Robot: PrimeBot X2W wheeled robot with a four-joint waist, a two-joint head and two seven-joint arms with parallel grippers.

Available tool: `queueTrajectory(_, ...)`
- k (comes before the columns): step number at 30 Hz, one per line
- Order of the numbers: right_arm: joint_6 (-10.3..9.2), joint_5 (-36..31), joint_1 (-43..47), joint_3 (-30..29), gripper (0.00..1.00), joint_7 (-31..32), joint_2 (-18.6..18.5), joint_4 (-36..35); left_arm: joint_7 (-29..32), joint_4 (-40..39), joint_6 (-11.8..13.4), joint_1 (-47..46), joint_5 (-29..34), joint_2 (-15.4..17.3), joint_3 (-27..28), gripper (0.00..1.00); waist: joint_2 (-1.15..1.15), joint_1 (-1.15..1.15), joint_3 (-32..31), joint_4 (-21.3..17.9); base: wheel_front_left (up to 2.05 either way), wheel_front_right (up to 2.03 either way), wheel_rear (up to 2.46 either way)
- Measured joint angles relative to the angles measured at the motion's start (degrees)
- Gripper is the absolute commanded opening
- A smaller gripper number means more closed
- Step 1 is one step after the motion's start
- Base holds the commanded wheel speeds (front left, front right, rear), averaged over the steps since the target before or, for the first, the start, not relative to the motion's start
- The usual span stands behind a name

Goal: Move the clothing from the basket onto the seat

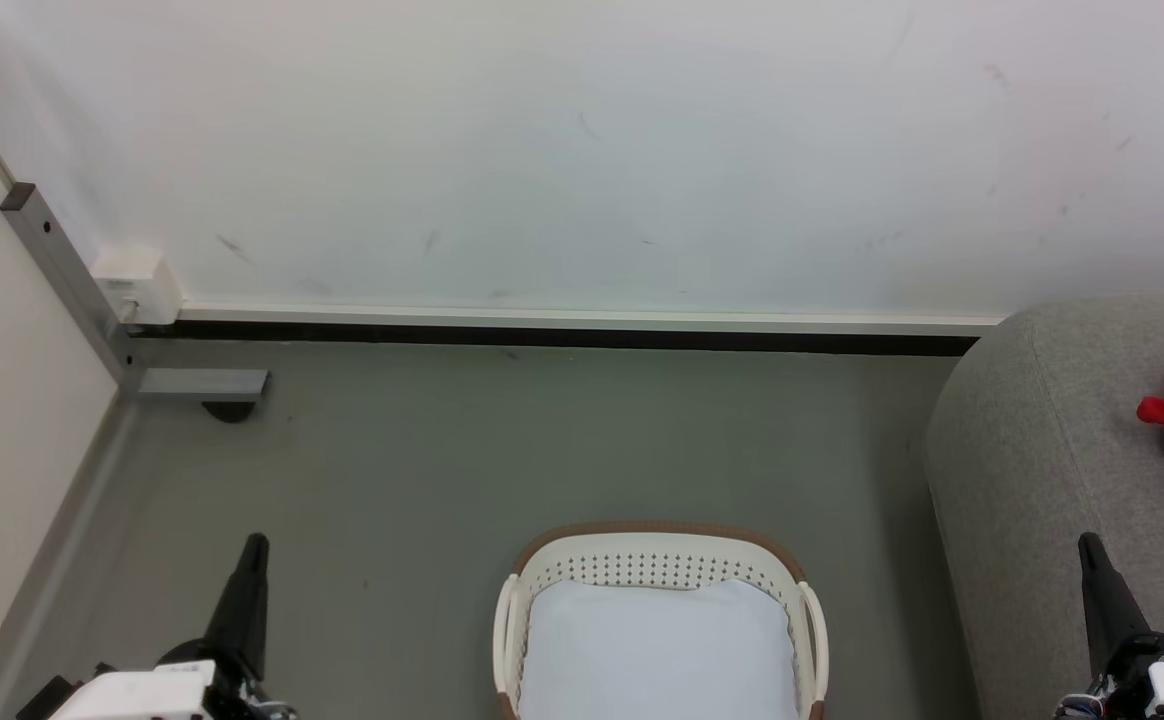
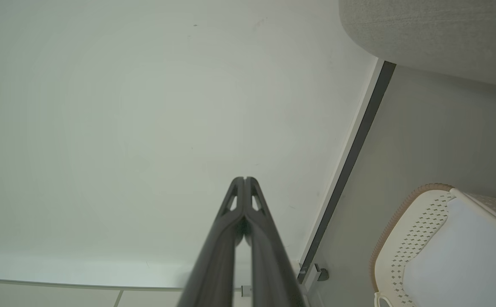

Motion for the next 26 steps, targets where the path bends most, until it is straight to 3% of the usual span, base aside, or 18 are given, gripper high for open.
queueTrajectory(26, 0.00, 0.0, 0.0, 0.0, 0.00, 0.0, 0.0, 0.0, 0.0, 0.0, 0.0, 0.0, 0.0, 0.0, 0.0, 0.00, 0.00, 0.00, 0.0, 0.0, 0.00, 0.00, 0.00)
